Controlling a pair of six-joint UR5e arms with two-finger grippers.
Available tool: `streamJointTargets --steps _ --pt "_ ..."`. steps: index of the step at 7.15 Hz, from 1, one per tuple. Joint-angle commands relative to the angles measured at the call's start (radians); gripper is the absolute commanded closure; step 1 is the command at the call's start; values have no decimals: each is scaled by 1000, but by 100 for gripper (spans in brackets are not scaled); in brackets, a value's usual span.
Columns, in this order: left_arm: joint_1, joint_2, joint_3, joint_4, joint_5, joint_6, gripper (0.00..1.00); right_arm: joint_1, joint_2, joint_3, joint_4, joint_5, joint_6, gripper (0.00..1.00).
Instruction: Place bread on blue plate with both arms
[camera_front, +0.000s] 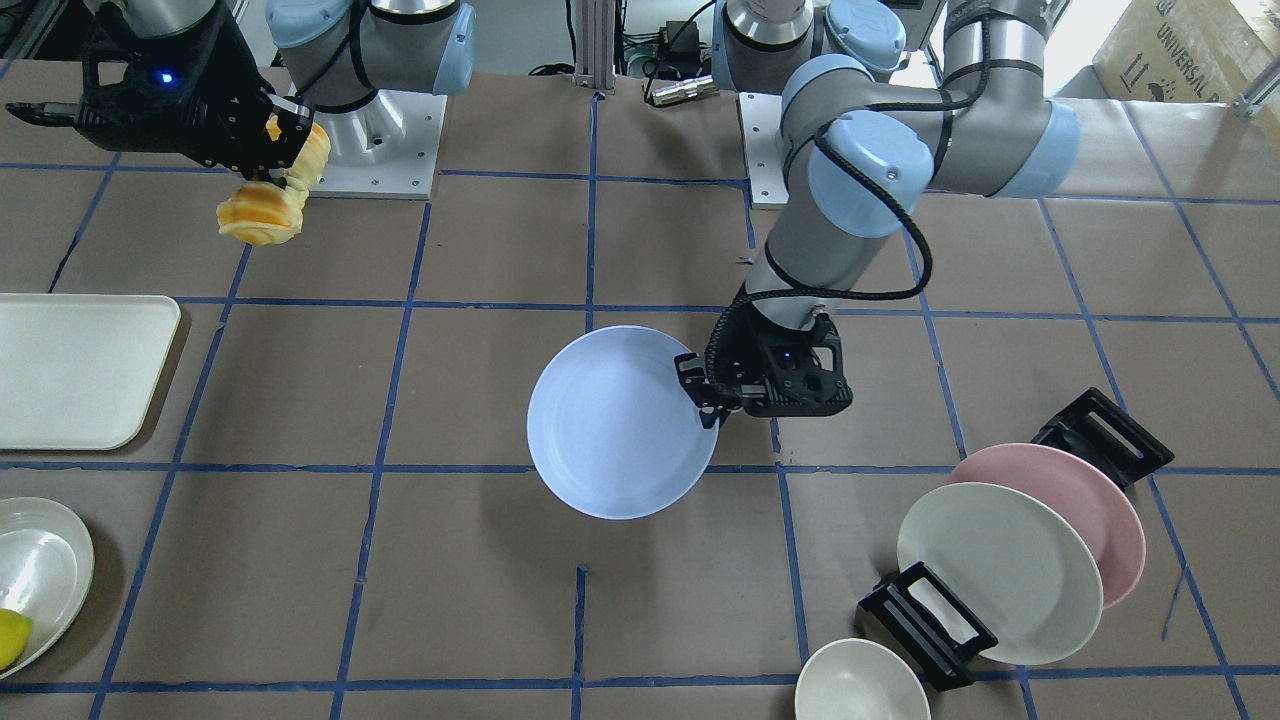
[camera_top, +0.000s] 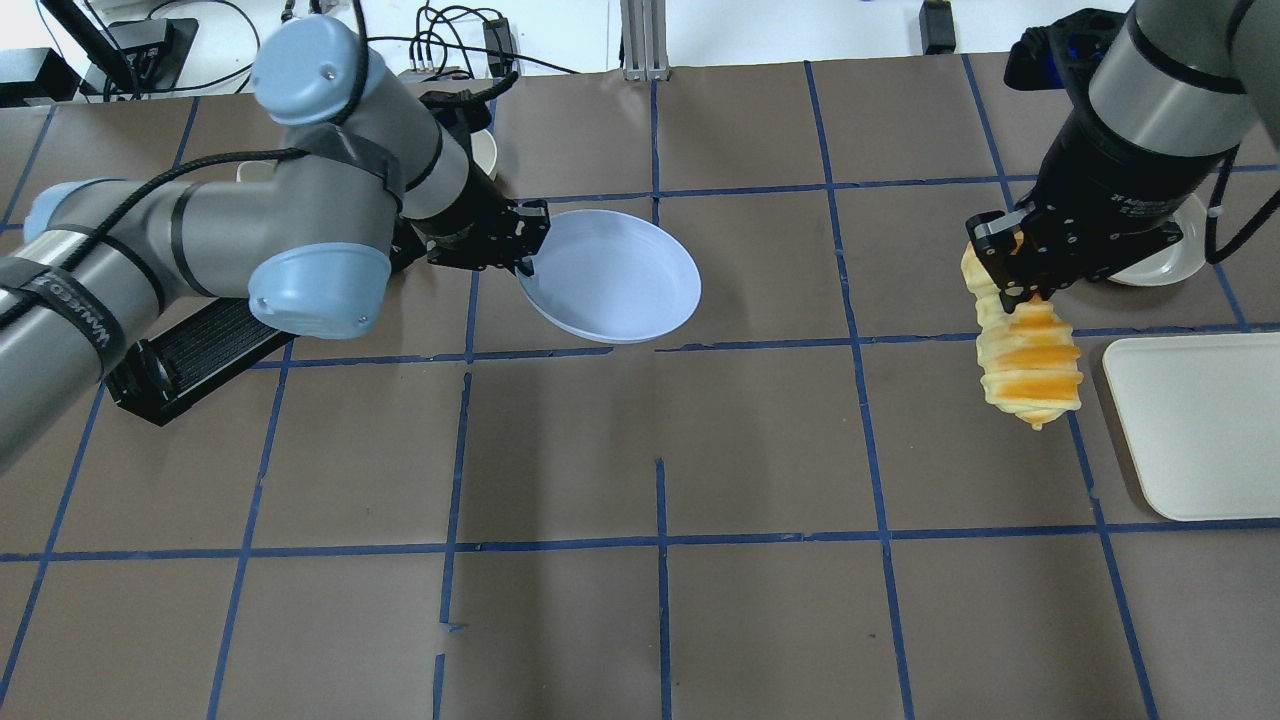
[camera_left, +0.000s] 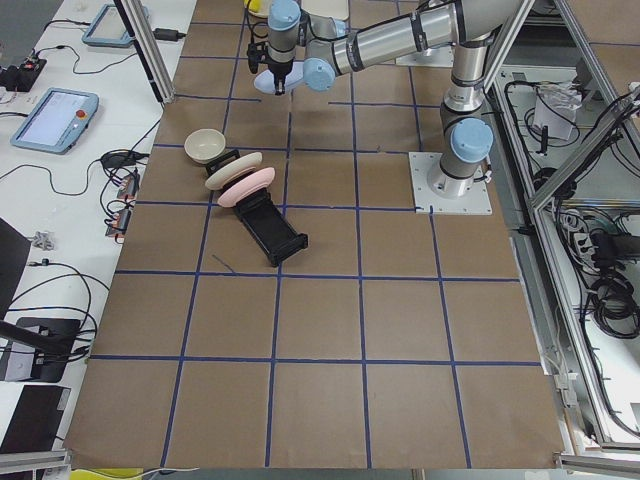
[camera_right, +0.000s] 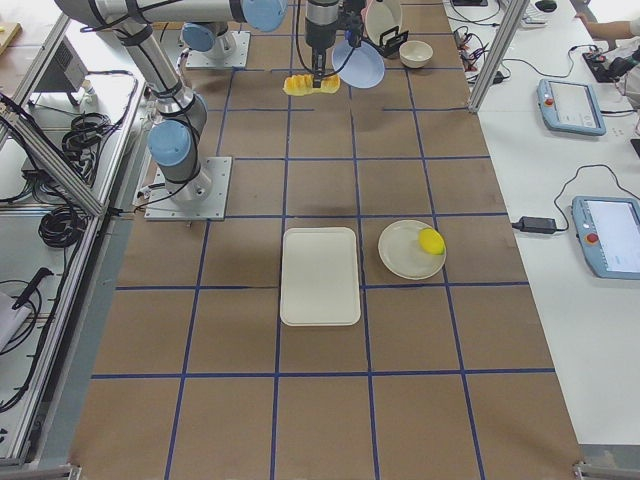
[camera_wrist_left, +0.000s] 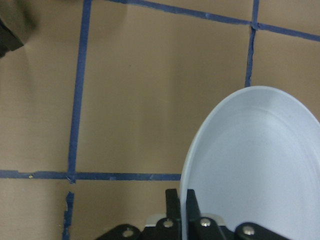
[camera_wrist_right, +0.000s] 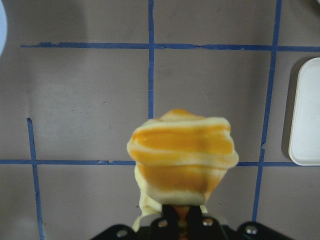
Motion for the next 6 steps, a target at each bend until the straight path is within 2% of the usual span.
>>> streamJointTargets --steps 1,2,3,4,5,6 --pt "-106 -1 -33 6 61 -188 100 -1 1 44 -52 0 0 92" --pt "-120 2 -52 11 86 -216 99 1 1 64 -85 6 2 92" --pt "-133 7 -72 6 88 -265 84 1 1 85 -114 9 2 92" --pt "-139 -4 -96 12 91 -272 15 1 1 95 -123 6 0 92" --pt "-139 10 -112 17 92 -272 0 1 1 93 -123 5 -1 92" --pt "-137 15 -113 18 92 -260 0 1 1 93 -125 8 -1 92"
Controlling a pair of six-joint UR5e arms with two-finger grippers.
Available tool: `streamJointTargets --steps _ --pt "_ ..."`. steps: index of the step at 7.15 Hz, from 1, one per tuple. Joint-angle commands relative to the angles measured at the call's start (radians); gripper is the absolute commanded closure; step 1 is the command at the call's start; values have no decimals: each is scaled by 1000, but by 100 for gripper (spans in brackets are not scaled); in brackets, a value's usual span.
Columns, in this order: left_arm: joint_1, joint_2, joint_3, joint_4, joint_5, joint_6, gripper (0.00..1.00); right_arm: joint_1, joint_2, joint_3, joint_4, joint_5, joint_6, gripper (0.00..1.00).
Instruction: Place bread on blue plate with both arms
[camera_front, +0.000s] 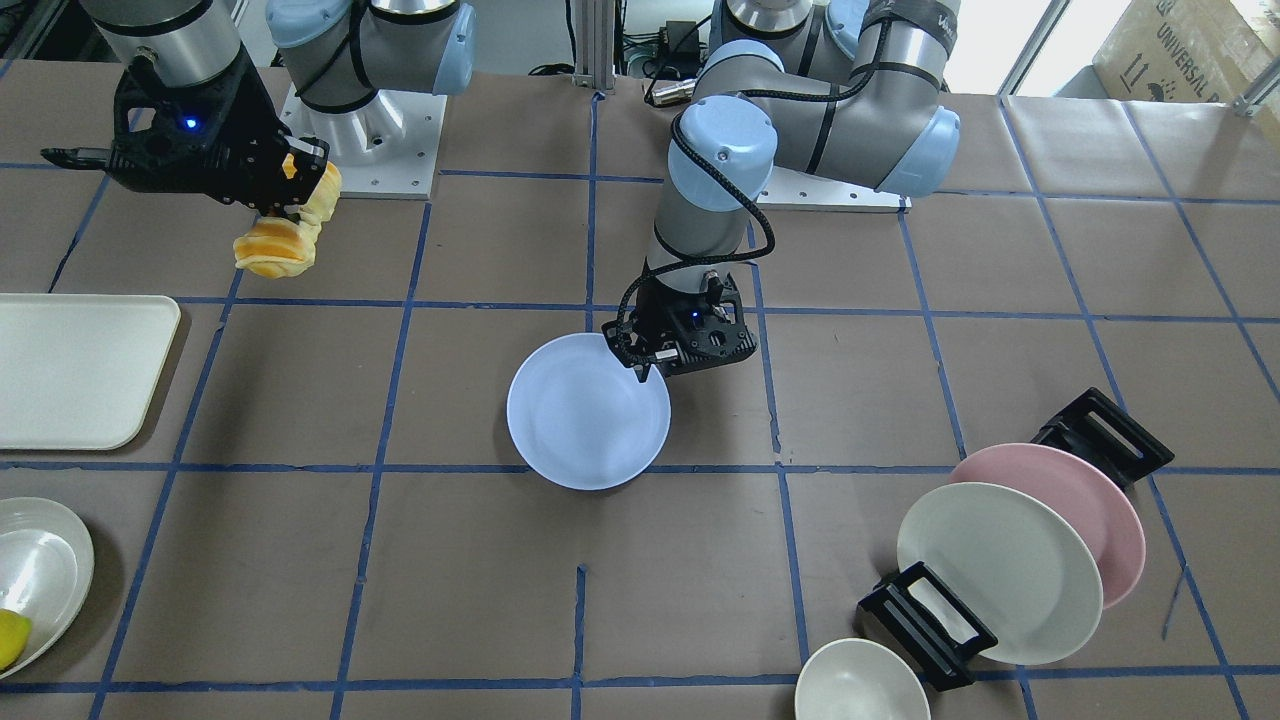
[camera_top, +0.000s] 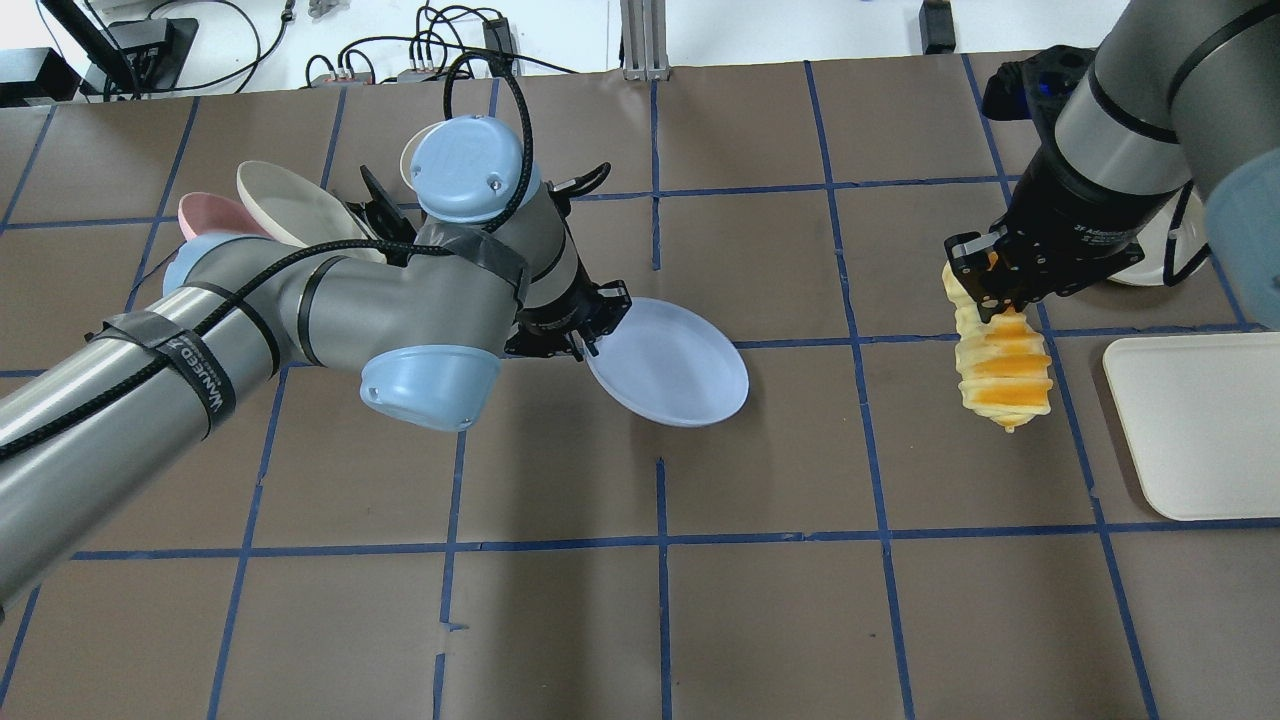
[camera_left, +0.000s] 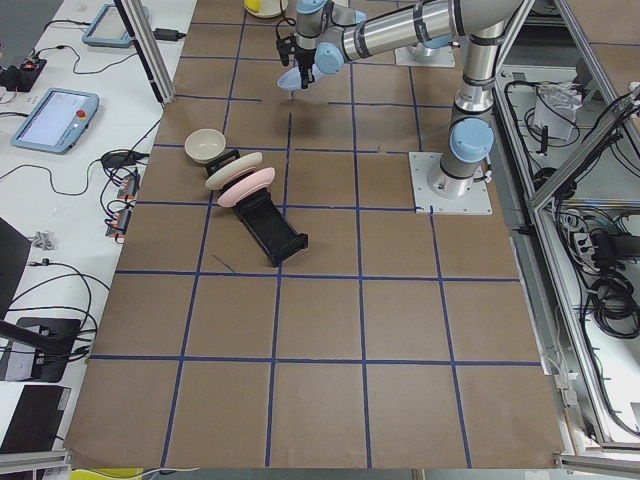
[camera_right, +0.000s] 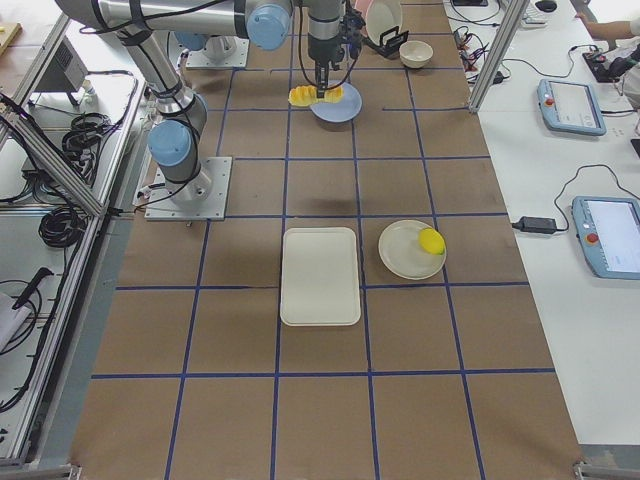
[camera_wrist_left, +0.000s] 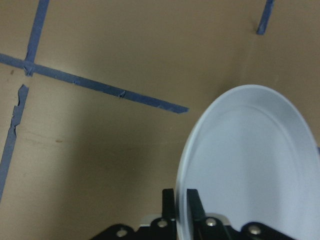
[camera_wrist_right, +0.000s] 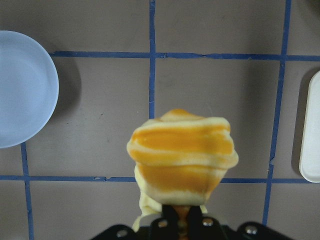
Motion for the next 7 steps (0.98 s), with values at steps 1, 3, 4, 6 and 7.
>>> streamJointTargets --steps 1,3,4,6,7 --pt "3 6 -4 2 3 17 0 0 2 -1 -3 6 2 92" --pt "112 10 13 2 15 387 0 26 24 3 -53 81 15 92" --pt "230 19 19 -4 6 575 0 61 61 5 -82 85 15 92" --pt "387 80 22 -97 6 803 0 194 159 3 -212 80 31 92" --pt "423 126 46 -203 8 808 0 242 232 -4 -267 83 76 92"
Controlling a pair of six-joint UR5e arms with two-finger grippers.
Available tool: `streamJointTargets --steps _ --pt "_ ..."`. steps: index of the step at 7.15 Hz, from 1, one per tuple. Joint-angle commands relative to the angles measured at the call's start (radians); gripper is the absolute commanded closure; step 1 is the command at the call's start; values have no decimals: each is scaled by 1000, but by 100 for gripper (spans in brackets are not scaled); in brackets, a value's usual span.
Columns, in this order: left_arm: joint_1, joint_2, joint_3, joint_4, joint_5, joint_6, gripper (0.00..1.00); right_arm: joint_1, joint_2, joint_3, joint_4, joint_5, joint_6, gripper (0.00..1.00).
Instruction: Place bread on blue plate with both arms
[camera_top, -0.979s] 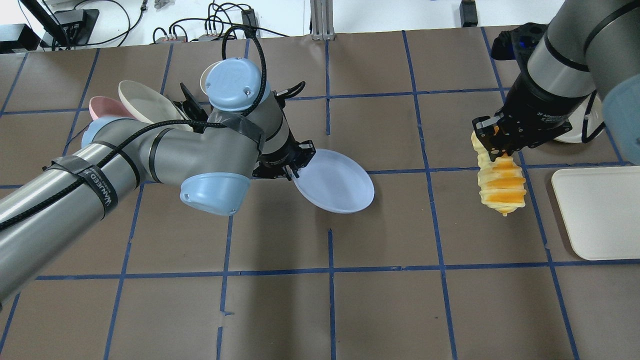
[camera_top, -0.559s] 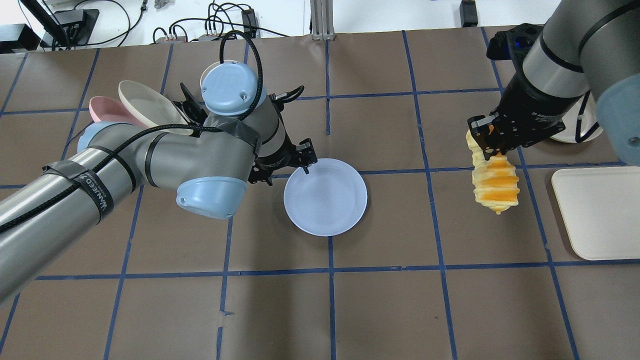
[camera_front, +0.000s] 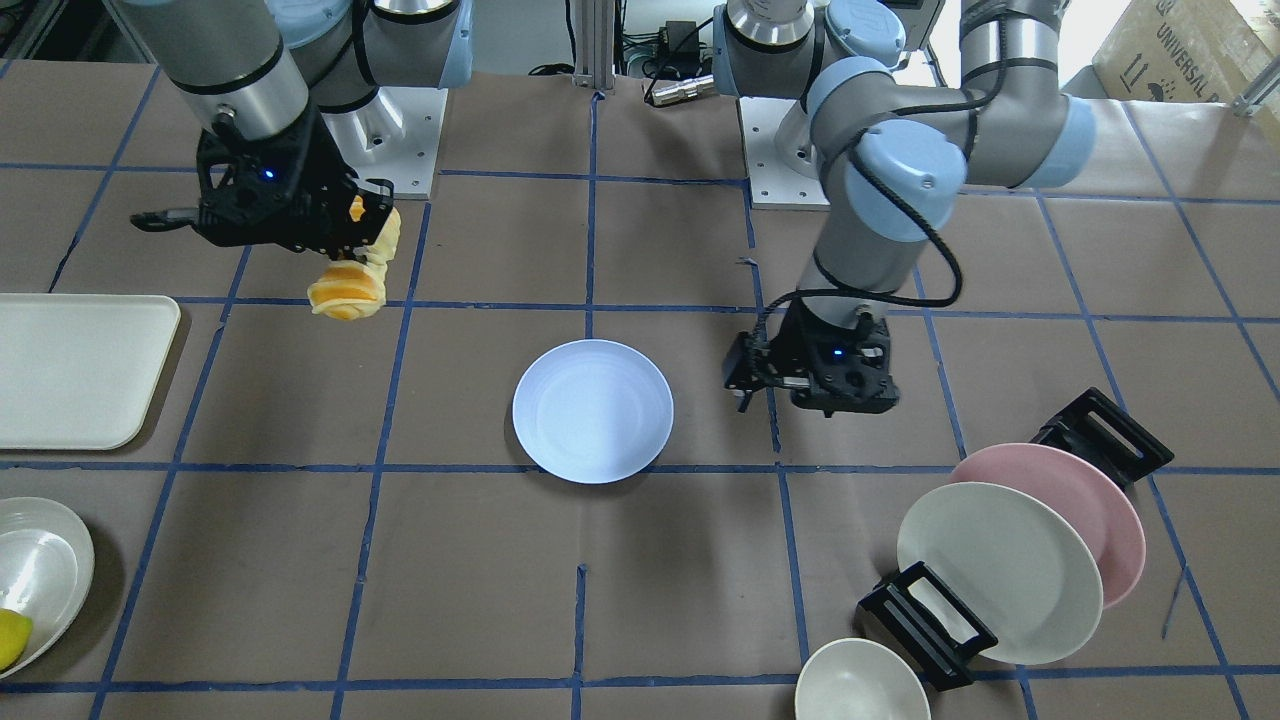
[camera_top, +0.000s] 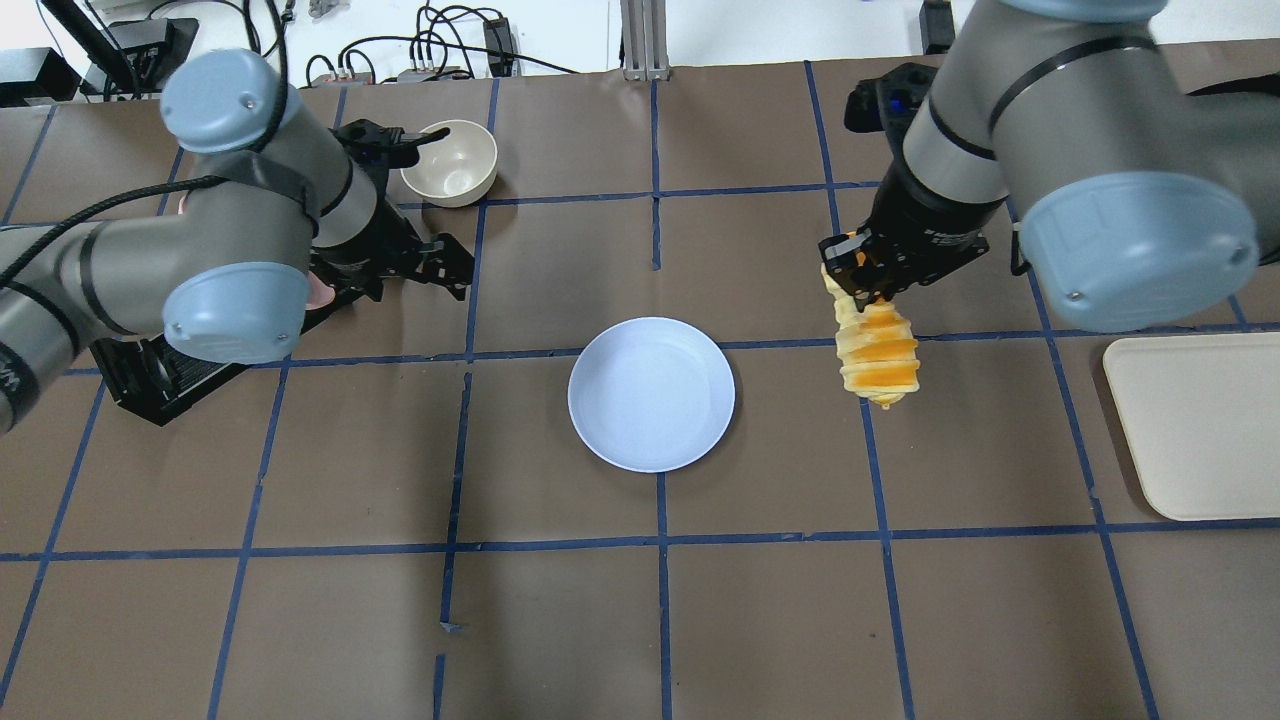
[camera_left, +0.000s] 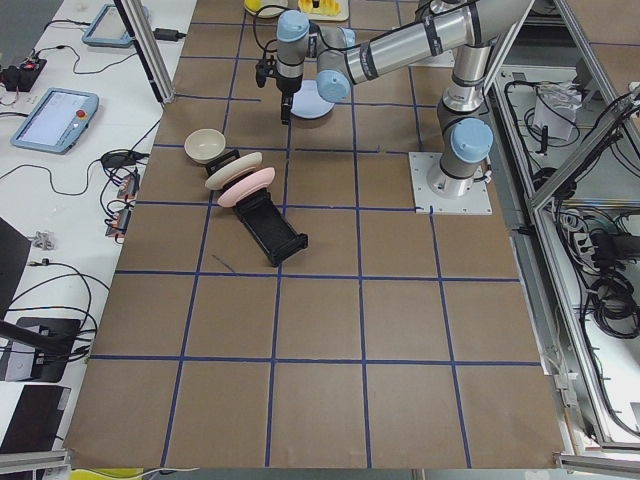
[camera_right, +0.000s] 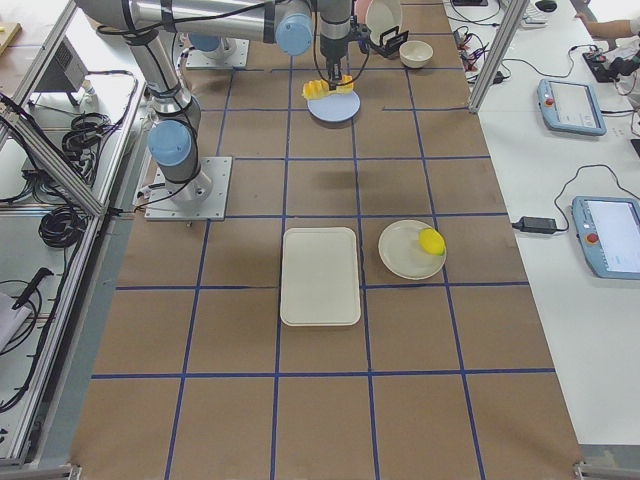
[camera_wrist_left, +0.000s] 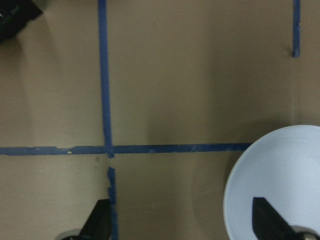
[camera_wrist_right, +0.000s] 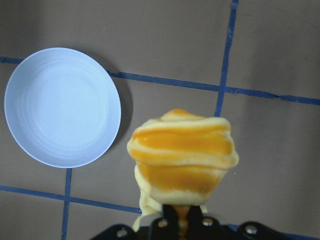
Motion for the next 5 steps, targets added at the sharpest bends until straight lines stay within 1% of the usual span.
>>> streamJointTargets --steps 1,2,3,4,5 --pt "63 84 99 -278 3 50 0 117 138 -8 -135 2 48 92" --pt "60 110 206 -468 0 34 0 157 199 -10 -176 4 46 92" --pt "60 116 242 -537 -2 26 0 183 241 -30 -204 14 46 92" --pt "63 118 238 -558 -3 -43 0 202 298 -71 -206 43 48 92" --pt "61 112 250 -552 4 -66 0 238 335 -102 -203 43 48 92"
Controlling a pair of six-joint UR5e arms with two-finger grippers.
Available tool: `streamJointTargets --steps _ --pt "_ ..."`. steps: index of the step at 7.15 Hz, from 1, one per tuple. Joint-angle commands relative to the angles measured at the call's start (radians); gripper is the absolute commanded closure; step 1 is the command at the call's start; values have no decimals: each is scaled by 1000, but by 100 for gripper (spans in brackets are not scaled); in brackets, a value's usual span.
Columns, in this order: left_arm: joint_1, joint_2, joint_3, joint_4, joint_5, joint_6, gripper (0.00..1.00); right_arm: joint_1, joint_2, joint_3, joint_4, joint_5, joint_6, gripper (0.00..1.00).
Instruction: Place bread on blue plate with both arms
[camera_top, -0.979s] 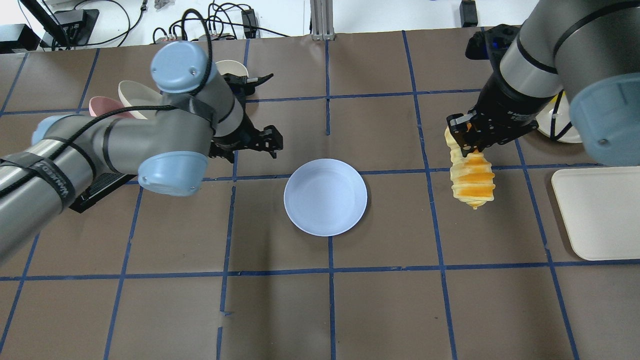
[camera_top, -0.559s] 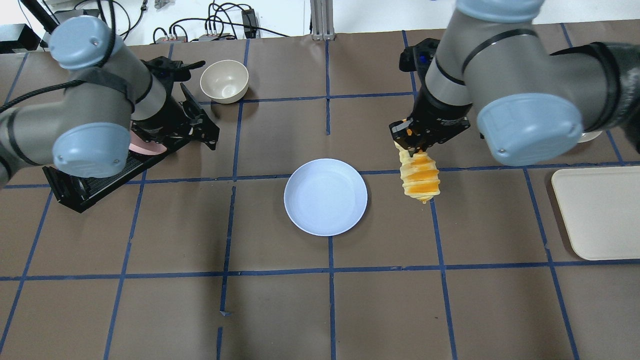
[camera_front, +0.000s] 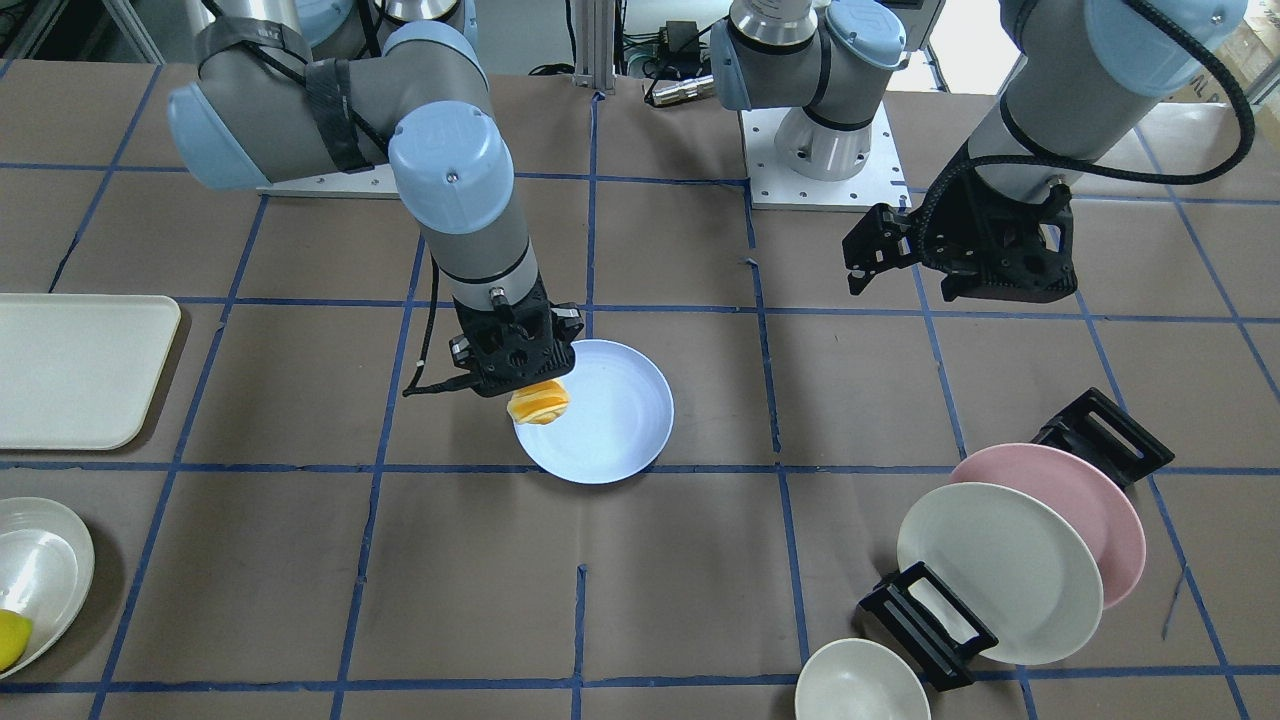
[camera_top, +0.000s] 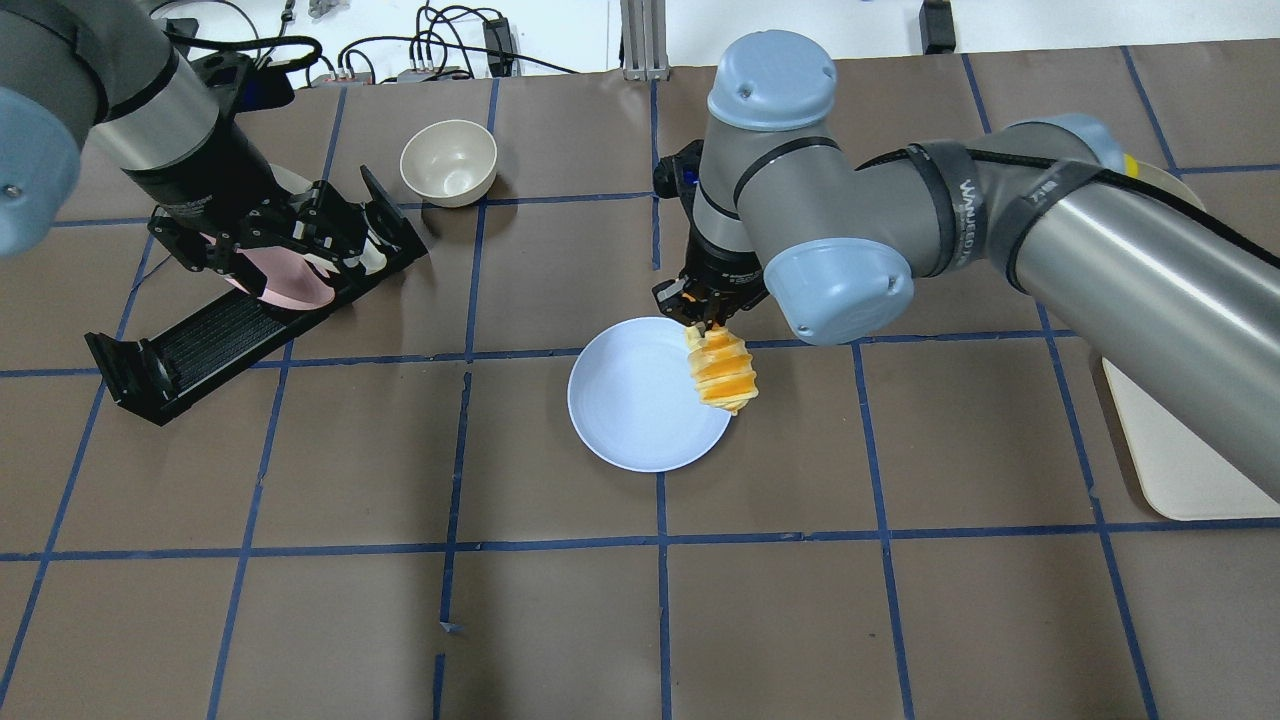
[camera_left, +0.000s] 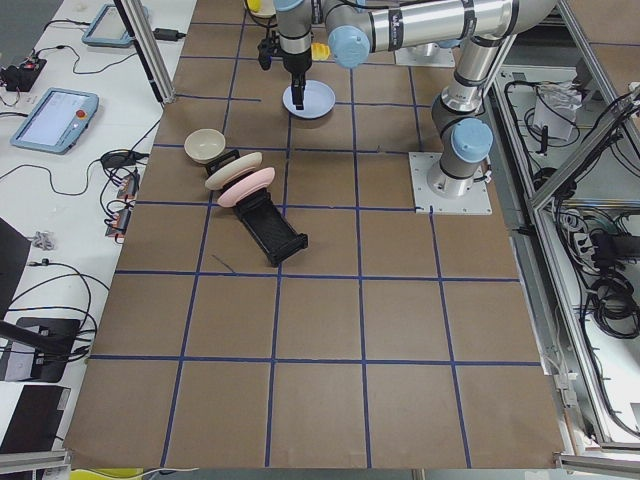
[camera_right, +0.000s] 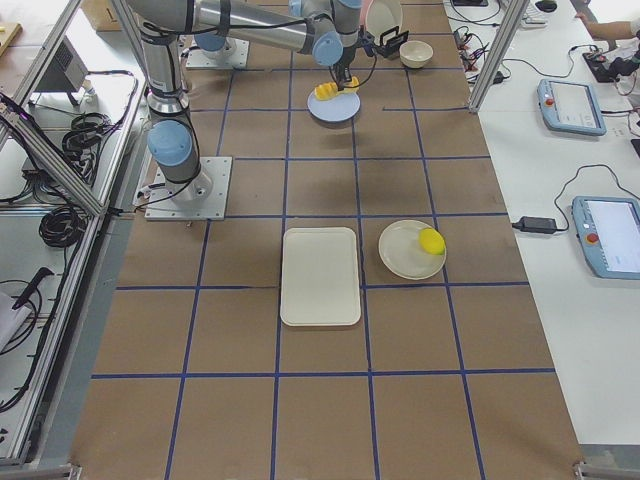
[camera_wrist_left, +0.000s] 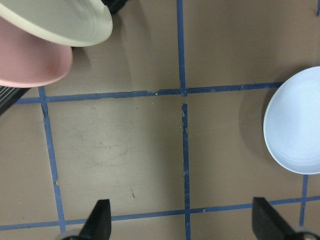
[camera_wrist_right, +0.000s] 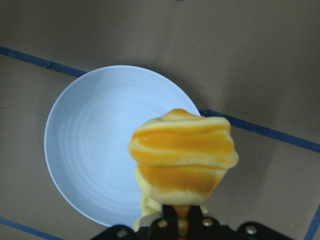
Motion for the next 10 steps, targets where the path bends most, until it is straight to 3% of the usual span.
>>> streamJointTargets --steps 1,6,7,8,10 --pt "-10 -11 10 -19 1 -109 0 68 77 -43 -8 11 2 92" --pt "5 -25 18 -12 -6 -146 0 70 149 -27 -99 2 1 90" --pt "5 -28 22 -12 0 -144 0 73 168 -27 -131 5 2 85" --pt "5 -37 32 -11 -7 -162 0 73 173 -27 -131 9 1 67" --pt "2 -36 17 -9 -6 -168 0 73 171 -26 -133 9 -2 1"
